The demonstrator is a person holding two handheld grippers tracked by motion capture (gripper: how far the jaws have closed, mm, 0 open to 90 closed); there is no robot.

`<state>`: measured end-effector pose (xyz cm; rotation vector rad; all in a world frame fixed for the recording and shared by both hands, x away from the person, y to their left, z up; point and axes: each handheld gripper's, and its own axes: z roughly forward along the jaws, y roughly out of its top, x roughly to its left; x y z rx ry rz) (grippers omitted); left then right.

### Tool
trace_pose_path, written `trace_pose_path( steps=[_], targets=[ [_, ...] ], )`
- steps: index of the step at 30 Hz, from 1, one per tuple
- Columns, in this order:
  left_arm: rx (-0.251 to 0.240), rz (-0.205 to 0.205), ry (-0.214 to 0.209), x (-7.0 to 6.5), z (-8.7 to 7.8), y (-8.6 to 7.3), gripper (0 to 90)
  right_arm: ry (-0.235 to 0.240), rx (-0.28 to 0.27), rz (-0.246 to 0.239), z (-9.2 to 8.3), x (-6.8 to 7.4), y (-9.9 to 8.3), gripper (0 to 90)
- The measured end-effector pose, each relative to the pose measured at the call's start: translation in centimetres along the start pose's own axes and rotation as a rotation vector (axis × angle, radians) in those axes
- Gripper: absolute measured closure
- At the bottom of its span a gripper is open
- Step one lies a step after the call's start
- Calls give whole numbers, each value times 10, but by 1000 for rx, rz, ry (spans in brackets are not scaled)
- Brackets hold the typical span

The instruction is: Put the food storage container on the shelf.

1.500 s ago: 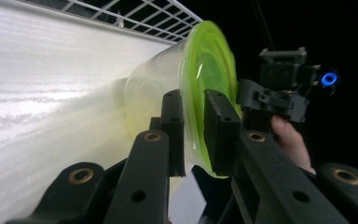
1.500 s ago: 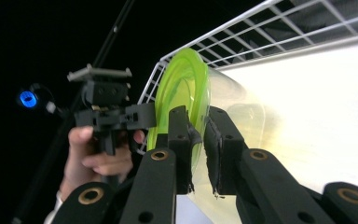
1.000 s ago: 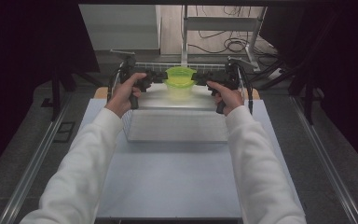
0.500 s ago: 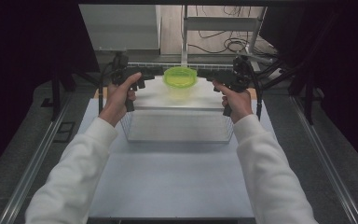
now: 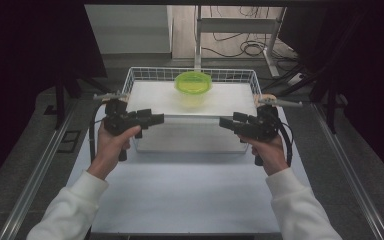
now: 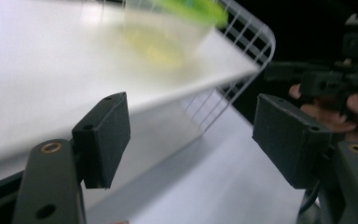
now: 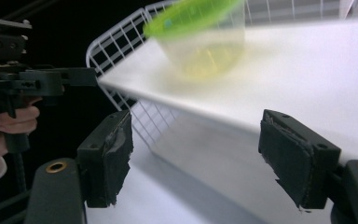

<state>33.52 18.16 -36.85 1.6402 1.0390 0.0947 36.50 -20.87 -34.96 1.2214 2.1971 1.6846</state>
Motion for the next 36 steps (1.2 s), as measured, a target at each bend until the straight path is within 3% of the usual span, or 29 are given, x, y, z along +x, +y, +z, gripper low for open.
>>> trace_pose_path(
  steps=[6, 13, 15, 19, 29, 36],
  targets=[
    [117, 73, 92, 2, 3, -54, 271, -38, 32, -7, -13, -13, -46, 256],
    [215, 2, 124, 20, 3, -108, 268, -109, 133, -14, -15, -23, -100, 221],
    [239, 3, 136, 21, 2, -119, 267, -128, 176, -15, -13, -26, -111, 211],
    [252, 1, 159, 22, -2, -126, 266, -143, 212, -24, -11, -29, -125, 206],
    [268, -13, 170, 29, 1, -129, 265, -150, 242, -29, -7, -31, -131, 205],
    [265, -12, 185, 30, -1, -130, 260, -167, 221, -31, -10, -34, -134, 191]
  ],
)
